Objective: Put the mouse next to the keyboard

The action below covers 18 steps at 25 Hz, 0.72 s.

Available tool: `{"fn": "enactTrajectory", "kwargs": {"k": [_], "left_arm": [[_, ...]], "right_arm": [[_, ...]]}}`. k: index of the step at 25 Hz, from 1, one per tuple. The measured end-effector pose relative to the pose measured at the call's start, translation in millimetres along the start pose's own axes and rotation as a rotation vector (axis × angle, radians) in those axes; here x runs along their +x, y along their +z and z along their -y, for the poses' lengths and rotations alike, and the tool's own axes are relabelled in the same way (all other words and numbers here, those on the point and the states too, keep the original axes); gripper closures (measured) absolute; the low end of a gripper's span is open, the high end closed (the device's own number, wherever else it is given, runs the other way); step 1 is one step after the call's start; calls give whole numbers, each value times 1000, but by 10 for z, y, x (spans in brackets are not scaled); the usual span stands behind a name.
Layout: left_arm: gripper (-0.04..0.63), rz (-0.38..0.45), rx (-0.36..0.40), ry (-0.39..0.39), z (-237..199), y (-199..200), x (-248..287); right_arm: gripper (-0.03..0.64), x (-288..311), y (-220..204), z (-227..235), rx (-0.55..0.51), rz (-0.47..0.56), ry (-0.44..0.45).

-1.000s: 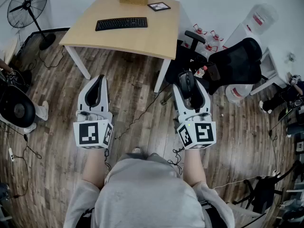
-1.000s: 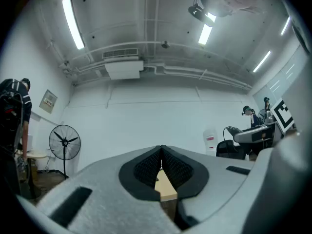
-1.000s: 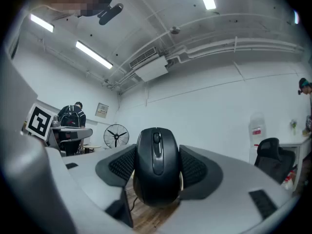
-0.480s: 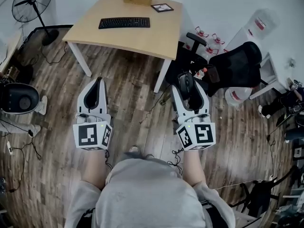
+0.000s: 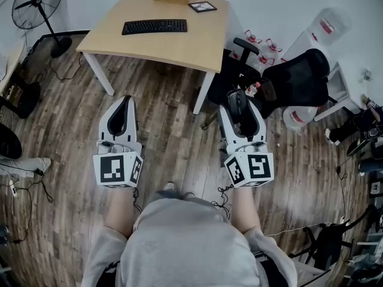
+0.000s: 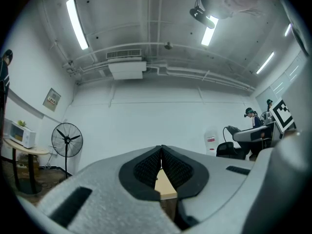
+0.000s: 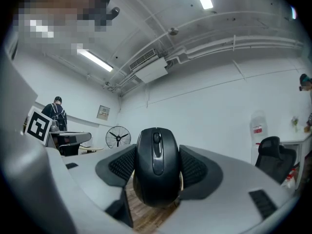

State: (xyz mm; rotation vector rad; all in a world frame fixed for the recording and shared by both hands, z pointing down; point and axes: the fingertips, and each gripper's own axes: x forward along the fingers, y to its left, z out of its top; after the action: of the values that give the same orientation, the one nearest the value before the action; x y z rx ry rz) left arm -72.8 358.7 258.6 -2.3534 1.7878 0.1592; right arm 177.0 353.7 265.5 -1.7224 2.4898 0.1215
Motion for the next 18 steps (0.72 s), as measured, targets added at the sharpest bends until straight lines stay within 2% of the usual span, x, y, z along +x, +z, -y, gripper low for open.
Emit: {"fn": "enactTrajectory", "kwargs": {"k": [10,18], "left_arm": [[584,21,2,-24,-294,-47,215],[584,20,-1,-30,-504,-120,410]], "right_arm": [[354,225,-38,47,36,28,-57],[354,492,-91,51,19,7,-96]]}}
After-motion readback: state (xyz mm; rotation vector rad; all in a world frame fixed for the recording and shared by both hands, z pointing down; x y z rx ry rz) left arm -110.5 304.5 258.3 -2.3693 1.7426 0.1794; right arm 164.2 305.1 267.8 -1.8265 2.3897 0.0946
